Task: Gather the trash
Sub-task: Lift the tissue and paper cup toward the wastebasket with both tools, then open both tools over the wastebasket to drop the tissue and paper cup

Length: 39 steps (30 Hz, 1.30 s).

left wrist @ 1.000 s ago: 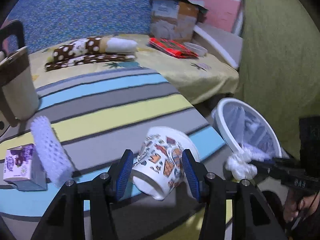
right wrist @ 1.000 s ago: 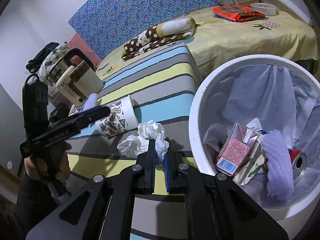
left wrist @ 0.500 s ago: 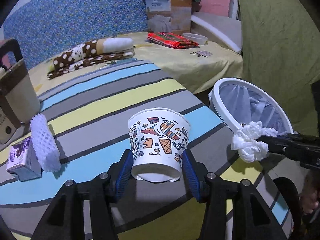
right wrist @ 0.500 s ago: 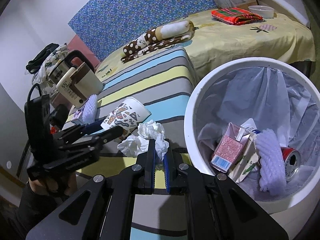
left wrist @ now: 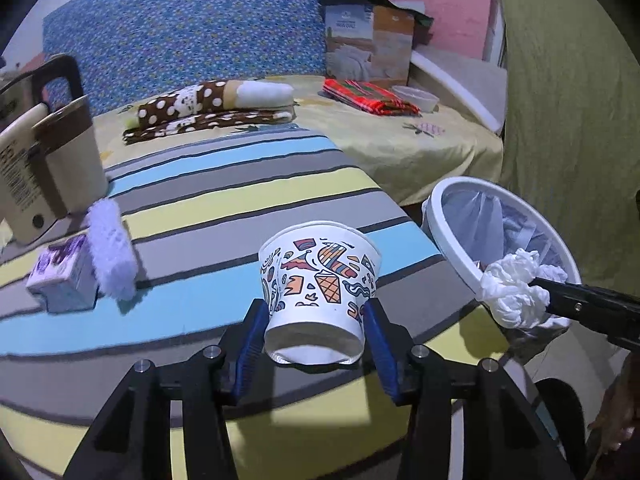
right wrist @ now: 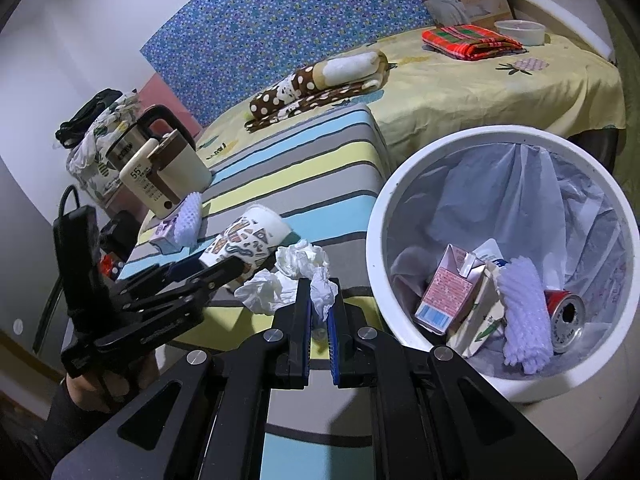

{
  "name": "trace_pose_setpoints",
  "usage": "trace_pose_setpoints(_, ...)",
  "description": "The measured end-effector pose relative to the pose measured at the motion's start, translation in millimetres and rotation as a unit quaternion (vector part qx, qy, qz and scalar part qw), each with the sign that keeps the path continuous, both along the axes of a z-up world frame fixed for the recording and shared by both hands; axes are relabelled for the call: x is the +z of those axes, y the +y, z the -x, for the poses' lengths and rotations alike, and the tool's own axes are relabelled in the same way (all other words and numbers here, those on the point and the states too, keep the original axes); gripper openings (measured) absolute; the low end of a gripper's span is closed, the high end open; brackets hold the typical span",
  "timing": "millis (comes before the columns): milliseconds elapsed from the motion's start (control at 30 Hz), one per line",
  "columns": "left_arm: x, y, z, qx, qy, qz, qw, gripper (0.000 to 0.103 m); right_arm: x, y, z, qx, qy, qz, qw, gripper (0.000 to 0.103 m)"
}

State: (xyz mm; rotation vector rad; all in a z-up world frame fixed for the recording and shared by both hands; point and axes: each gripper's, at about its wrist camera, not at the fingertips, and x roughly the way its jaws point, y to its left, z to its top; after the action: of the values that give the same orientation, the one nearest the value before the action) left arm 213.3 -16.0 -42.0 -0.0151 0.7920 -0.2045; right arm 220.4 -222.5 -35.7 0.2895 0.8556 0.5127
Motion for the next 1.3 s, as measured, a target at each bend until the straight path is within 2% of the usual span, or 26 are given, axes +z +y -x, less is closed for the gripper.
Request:
trace_pose_setpoints(333,18,7,40,0.016,-0.02,0.033,0.9991,0.049,10,1,11,0.001,-0.013,0.0,1.0,0.009)
trace_pose_setpoints(567,31,-9,49,0.0,-0.031,0.039,0.9988,0.049,13,-7,16,-0.009,-0.019,0.001,1.0,0.009)
trace_pose_setpoints(1000,40,-66,35,-0.059,-0.035,0.04,0.9968,0.049,13,-51,18,-0.074,-0.022,0.01,0.997,0.009)
trace_pose_setpoints(1300,33,-110,16,-0.101,-0.027,0.034,0.994,0.049,9,-77,14,-0.12,-0.021,0.026,0.992,0.009)
